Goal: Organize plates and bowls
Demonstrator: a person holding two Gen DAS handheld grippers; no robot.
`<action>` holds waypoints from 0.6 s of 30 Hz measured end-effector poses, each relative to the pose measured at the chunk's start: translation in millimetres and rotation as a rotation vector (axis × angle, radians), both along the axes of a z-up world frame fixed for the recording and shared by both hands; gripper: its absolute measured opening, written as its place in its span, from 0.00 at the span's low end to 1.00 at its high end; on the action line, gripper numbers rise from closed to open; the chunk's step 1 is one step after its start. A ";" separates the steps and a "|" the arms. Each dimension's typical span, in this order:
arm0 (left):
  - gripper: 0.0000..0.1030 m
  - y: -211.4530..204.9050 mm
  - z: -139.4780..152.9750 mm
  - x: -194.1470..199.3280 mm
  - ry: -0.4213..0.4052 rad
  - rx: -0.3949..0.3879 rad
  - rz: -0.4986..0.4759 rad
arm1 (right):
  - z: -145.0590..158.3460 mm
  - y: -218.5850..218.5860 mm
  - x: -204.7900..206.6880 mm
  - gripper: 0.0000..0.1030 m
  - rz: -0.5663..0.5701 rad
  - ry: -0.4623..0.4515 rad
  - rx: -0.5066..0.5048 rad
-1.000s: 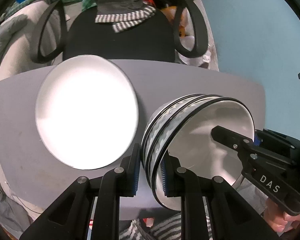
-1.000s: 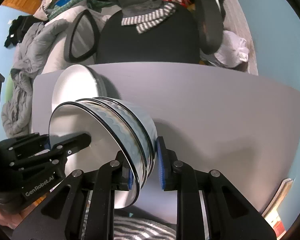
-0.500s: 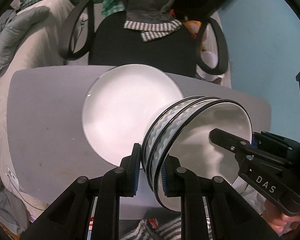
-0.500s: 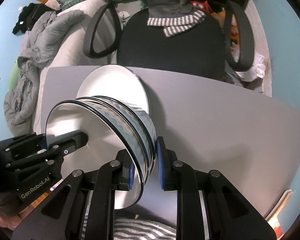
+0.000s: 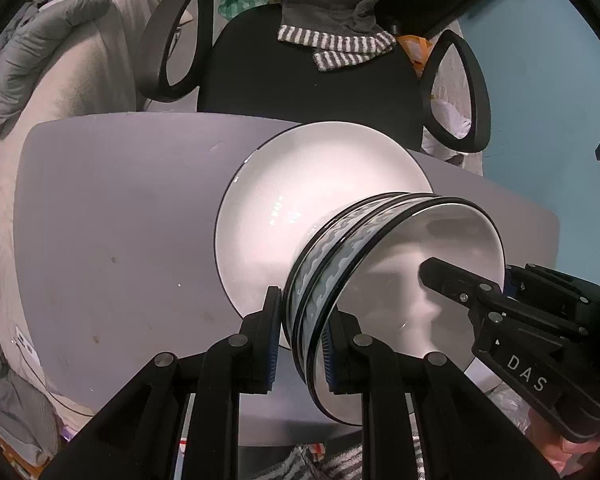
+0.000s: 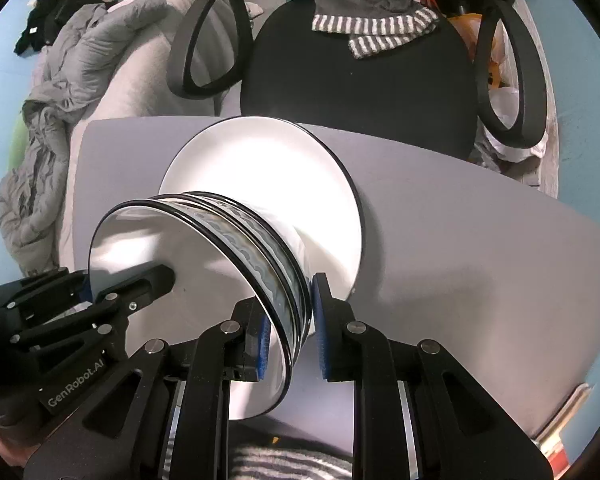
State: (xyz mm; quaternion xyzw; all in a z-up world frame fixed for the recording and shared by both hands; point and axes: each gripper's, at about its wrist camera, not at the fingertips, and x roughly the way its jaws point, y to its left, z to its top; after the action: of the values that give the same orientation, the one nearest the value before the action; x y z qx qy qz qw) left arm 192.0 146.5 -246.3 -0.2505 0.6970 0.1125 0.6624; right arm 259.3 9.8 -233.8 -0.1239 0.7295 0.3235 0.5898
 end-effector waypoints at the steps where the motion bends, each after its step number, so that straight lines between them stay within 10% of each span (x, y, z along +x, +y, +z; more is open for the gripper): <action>1: 0.17 1.4 -0.7 0.0 0.001 -0.001 0.000 | -0.5 1.5 -0.7 0.19 0.000 0.000 -0.002; 18: 0.17 5.4 -13.2 -5.0 0.002 -0.018 0.010 | -14.6 12.2 -4.8 0.19 0.009 0.004 -0.037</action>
State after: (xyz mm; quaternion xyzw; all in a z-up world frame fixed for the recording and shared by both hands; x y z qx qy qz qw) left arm 187.1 151.9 -259.5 -0.2597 0.6974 0.1095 0.6589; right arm 254.5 22.0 -248.4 -0.1375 0.7358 0.3130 0.5846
